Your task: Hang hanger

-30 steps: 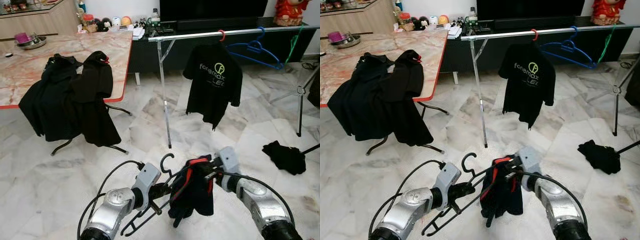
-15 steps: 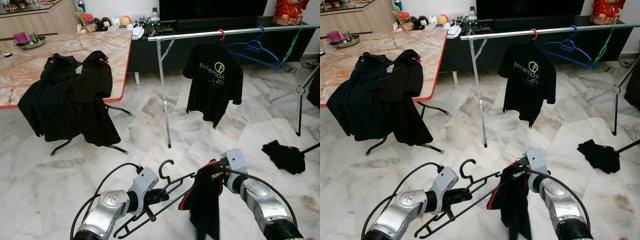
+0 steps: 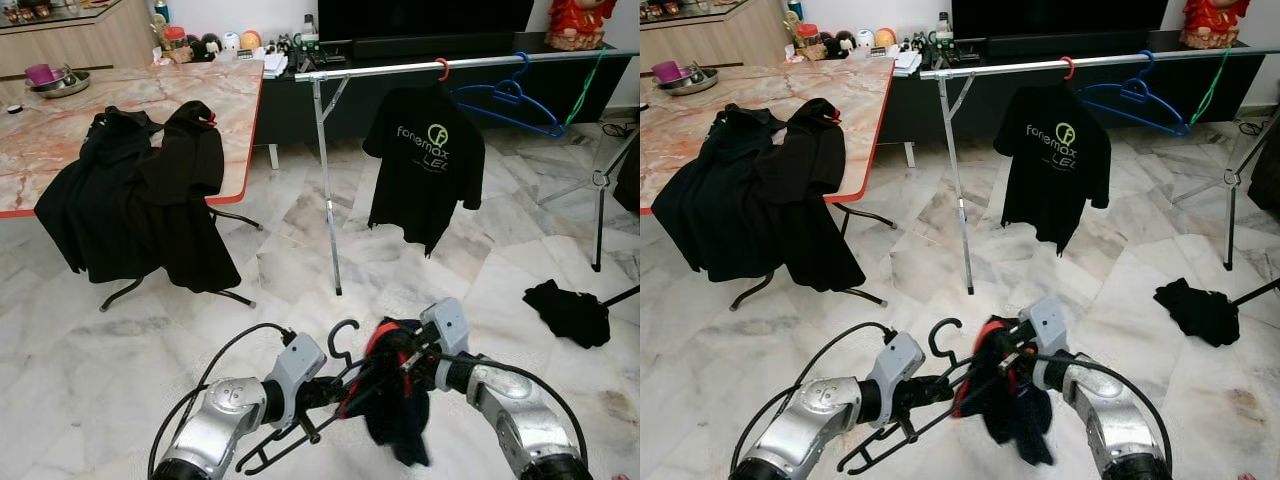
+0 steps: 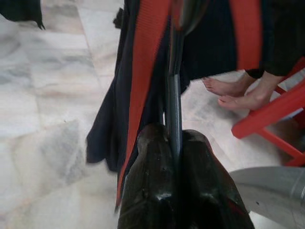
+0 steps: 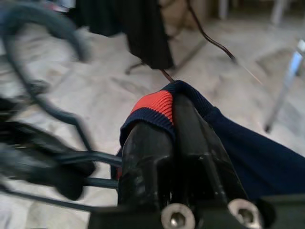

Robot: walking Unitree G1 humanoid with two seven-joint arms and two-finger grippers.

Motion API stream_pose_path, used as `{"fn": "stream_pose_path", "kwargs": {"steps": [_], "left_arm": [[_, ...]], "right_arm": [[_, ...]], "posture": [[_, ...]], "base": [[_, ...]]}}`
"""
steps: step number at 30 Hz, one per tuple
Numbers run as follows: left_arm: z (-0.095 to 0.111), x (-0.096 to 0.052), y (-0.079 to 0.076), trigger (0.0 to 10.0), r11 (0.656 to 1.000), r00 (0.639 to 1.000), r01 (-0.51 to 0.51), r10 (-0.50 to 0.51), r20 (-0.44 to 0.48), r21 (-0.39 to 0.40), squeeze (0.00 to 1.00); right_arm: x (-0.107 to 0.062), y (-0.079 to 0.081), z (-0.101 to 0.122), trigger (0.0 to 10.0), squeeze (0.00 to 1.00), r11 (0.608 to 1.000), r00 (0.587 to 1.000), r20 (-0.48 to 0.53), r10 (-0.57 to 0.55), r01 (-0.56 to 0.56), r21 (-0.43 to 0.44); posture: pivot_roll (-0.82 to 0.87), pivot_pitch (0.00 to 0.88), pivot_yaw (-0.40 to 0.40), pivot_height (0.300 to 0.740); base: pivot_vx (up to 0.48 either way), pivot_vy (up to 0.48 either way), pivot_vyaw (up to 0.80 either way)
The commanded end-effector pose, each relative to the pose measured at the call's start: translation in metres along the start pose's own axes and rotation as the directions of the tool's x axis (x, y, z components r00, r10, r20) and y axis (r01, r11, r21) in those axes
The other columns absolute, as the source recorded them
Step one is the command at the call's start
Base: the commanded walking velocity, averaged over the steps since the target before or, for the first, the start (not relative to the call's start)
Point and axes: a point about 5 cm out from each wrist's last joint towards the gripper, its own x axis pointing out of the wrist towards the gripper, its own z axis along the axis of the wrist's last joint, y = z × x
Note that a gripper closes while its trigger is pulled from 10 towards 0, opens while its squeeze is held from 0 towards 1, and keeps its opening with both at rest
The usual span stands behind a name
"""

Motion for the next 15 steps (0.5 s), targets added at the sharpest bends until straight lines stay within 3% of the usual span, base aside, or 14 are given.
{"fn": "stream_pose_path", "kwargs": {"steps": [1,6,8,10,13,15], "left_arm": [[-0.002,0.000,0.001,10.0,1.000,1.000,-0.006,0.006,0.002,-0.012,0.00],[-0.001,0.002,0.002,10.0,1.000,1.000,-0.021,0.021,0.012,-0.017,0.00],[-0.001,0.001,0.004,10.0,0.999,0.999,-0.036,0.036,0.007,-0.012,0.00],[-0.002,0.000,0.005,10.0,0.999,0.999,-0.041,0.041,0.003,-0.008,0.00],[-0.005,-0.004,0.007,10.0,0.999,0.999,-0.054,0.054,-0.007,-0.007,0.00],[-0.006,-0.005,0.008,10.0,0.999,0.999,-0.052,0.051,-0.011,-0.005,0.00]], "right_arm": [[0.002,0.010,0.009,10.0,0.00,0.996,0.995,0.042,0.091,-0.091,-0.015],[-0.002,0.016,0.010,10.0,0.00,0.990,0.990,0.038,0.139,-0.138,-0.018],[-0.003,-0.002,-0.001,10.0,0.00,0.999,0.999,-0.024,-0.026,0.026,-0.023],[-0.004,-0.011,-0.005,10.0,0.00,0.994,0.993,-0.057,-0.108,0.106,-0.026],[-0.012,-0.032,-0.013,10.0,0.00,0.952,0.943,-0.129,-0.306,0.307,-0.008],[-0.015,-0.038,-0.013,10.0,0.00,0.935,0.928,-0.129,-0.351,0.354,0.001]], "posture": [[0.10,0.115,0.027,0.740],[0.10,0.115,0.026,0.740],[0.11,0.115,0.025,0.740],[0.11,0.115,0.024,0.740],[0.11,0.116,0.024,0.740],[0.11,0.117,0.023,0.740]], "base": [[0.000,0.000,0.00],[0.000,0.000,0.00],[0.000,0.000,0.00],[0.000,0.000,0.00],[0.000,0.000,0.00],[0.000,0.000,0.00]]}}
